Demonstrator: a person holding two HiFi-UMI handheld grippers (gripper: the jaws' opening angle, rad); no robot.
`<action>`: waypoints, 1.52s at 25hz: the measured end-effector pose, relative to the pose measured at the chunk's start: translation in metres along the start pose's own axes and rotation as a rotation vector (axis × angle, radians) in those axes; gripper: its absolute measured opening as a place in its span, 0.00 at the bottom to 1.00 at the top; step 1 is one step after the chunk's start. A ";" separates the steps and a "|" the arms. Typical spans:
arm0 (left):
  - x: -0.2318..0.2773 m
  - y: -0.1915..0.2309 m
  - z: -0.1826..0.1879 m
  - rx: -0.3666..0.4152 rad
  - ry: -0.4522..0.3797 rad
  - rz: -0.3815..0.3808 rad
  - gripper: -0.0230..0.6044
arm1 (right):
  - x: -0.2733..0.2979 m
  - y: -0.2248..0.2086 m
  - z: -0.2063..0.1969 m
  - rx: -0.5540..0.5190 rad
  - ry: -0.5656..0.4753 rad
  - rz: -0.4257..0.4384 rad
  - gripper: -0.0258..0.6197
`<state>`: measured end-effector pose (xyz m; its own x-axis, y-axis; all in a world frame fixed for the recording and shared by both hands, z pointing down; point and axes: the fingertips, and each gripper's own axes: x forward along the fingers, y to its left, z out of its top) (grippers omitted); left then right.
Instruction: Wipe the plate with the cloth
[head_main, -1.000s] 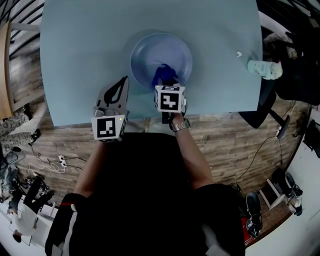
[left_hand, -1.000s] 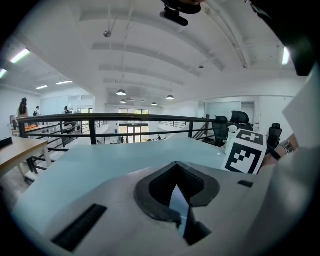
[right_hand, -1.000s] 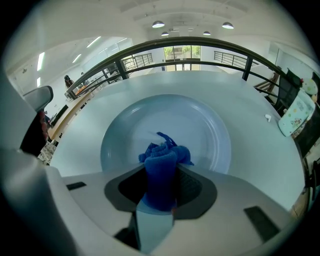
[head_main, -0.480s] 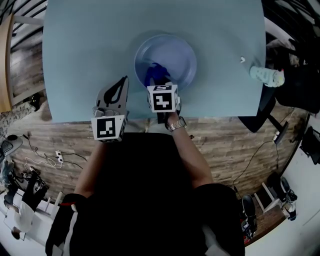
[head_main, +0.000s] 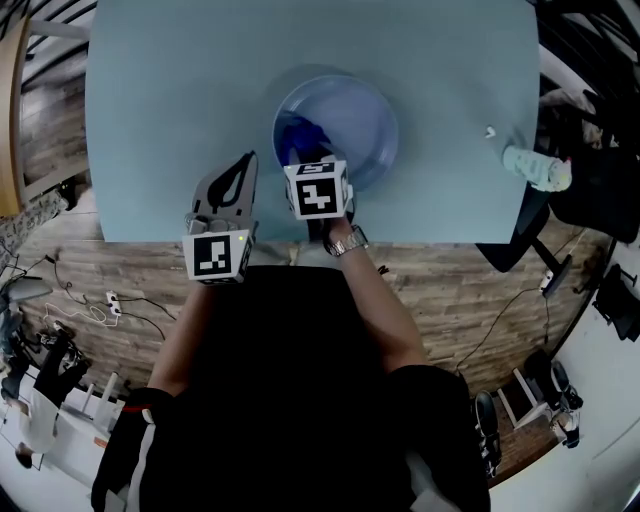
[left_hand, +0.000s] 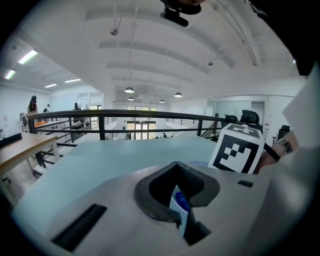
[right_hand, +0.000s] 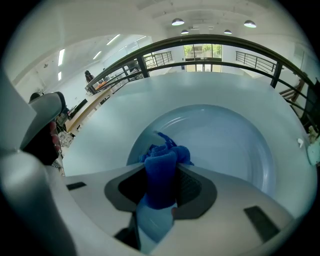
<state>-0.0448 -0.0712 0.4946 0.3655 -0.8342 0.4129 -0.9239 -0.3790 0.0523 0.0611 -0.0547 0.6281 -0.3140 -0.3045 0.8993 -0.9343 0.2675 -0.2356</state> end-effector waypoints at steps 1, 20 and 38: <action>0.002 0.001 0.000 -0.001 0.000 0.001 0.04 | 0.002 0.001 0.004 -0.004 -0.003 0.006 0.23; 0.045 0.008 0.006 -0.022 0.032 0.031 0.04 | 0.020 -0.023 0.055 -0.041 -0.014 0.031 0.23; 0.046 -0.004 0.021 0.003 0.008 -0.004 0.04 | -0.015 -0.067 0.073 0.046 -0.149 -0.083 0.23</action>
<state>-0.0221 -0.1167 0.4942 0.3684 -0.8293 0.4202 -0.9221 -0.3834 0.0516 0.1164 -0.1347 0.6035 -0.2539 -0.4568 0.8526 -0.9637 0.1948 -0.1826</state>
